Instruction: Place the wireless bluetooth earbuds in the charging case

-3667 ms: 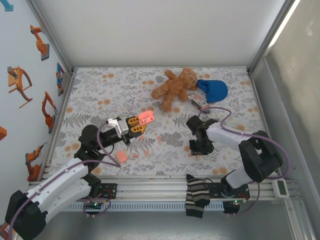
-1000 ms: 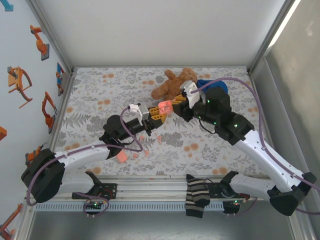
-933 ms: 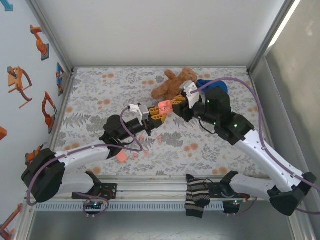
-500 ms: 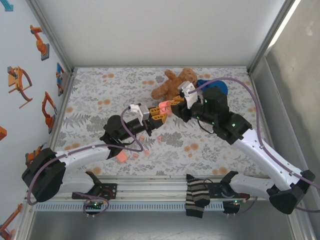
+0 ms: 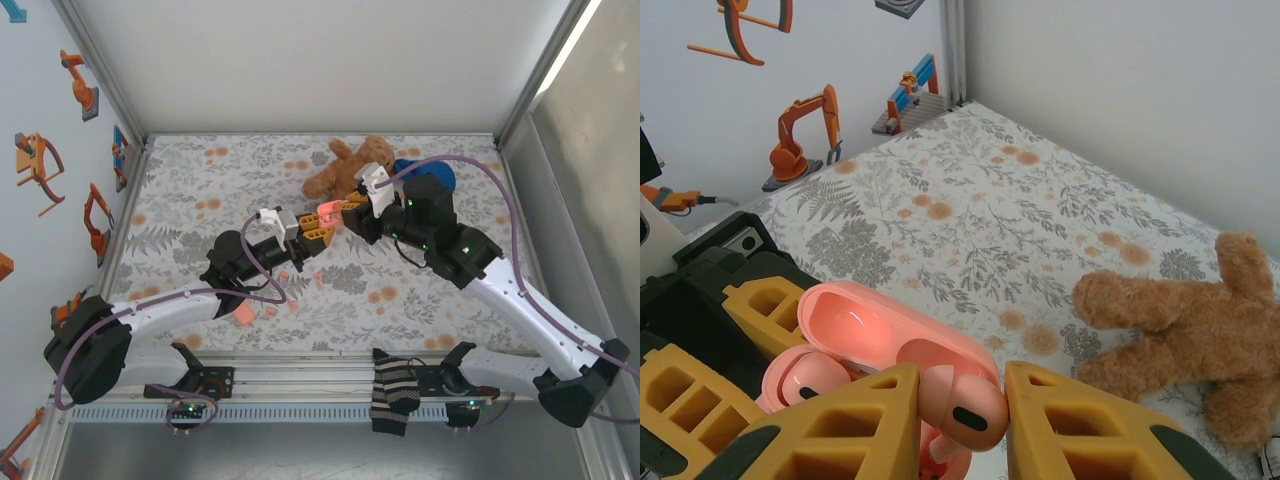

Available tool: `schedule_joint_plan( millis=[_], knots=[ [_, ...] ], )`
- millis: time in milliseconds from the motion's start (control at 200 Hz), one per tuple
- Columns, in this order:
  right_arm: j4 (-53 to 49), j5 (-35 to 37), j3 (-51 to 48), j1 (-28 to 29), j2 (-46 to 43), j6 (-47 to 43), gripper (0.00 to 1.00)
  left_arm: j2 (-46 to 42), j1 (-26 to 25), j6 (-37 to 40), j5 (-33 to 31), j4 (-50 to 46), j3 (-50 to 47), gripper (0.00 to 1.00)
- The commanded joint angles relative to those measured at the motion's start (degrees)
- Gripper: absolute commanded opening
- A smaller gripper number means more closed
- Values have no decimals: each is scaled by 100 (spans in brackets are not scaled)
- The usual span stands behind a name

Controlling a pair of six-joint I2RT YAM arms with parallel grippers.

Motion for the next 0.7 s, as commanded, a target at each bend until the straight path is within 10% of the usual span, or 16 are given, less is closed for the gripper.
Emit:
schedule_joint_plan(
  millis=[0, 696],
  knots=[
    [21, 103, 25, 78, 31, -95, 25, 7, -42, -55, -32, 255, 213, 0],
    [-63, -61, 19, 183, 23, 37, 27, 2, -68, -53, -125, 351, 212, 0]
  ],
)
